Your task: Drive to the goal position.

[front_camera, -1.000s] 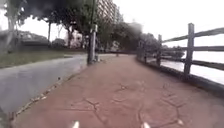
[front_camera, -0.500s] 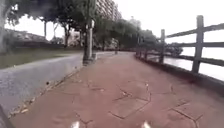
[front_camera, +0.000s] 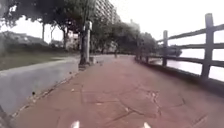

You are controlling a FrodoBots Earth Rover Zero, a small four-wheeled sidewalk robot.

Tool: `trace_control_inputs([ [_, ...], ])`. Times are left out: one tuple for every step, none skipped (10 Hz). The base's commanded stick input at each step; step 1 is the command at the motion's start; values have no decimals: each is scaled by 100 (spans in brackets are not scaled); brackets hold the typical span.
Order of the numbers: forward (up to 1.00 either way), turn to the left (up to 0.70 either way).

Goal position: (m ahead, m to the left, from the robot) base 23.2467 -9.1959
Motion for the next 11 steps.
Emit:
trace_control_inputs([
  [70,0],
  [70,0],
  [70,0],
  [70,0],
  [70,0],
  [70,0],
  [70,0],
  [70,0],
  [70,0],
  [70,0],
  [70,0],
])
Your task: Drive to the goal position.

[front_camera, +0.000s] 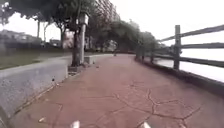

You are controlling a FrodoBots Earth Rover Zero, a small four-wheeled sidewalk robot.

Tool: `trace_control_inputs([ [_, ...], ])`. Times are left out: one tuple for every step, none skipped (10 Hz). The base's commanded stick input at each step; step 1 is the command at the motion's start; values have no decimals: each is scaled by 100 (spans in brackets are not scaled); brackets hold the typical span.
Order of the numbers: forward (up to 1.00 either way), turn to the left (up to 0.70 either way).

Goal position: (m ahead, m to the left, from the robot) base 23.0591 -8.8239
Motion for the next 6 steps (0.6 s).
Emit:
trace_control_inputs([
  [70,0],
  [70,0],
  [70,0],
  [70,0],
  [70,-27],
  [70,-8],
])
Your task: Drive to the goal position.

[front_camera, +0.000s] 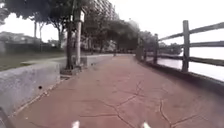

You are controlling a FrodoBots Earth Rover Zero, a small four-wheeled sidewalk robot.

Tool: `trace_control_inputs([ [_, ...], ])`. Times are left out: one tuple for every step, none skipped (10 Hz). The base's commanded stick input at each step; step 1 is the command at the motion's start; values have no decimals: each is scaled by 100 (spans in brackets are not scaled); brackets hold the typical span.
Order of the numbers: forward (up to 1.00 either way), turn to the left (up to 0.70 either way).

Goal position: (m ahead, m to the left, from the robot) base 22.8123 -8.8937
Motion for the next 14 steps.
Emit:
trace_control_inputs([
  [70,-9],
  [70,-21],
  [70,-4],
  [70,-25],
  [70,-12],
  [70,0],
  [70,0],
  [70,-23],
  [70,-27],
  [70,-27],
  [70,-27],
  [70,-27],
  [70,-5],
  [70,0],
])
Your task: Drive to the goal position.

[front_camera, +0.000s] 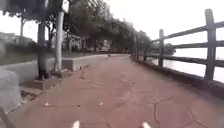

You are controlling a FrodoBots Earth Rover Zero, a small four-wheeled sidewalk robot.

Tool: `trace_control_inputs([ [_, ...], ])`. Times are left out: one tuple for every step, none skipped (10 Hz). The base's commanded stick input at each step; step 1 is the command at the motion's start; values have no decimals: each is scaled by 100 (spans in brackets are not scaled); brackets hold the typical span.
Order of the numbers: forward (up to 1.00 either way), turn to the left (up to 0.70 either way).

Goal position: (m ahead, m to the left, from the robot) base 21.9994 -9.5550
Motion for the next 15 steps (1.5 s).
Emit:
trace_control_inputs([
  [70,0],
  [70,0],
  [70,0],
  [70,0],
  [70,0],
  [70,0],
  [70,0],
  [70,0],
  [70,0],
  [70,0],
  [70,0],
  [70,0],
  [70,0],
  [70,0],
  [70,0],
])
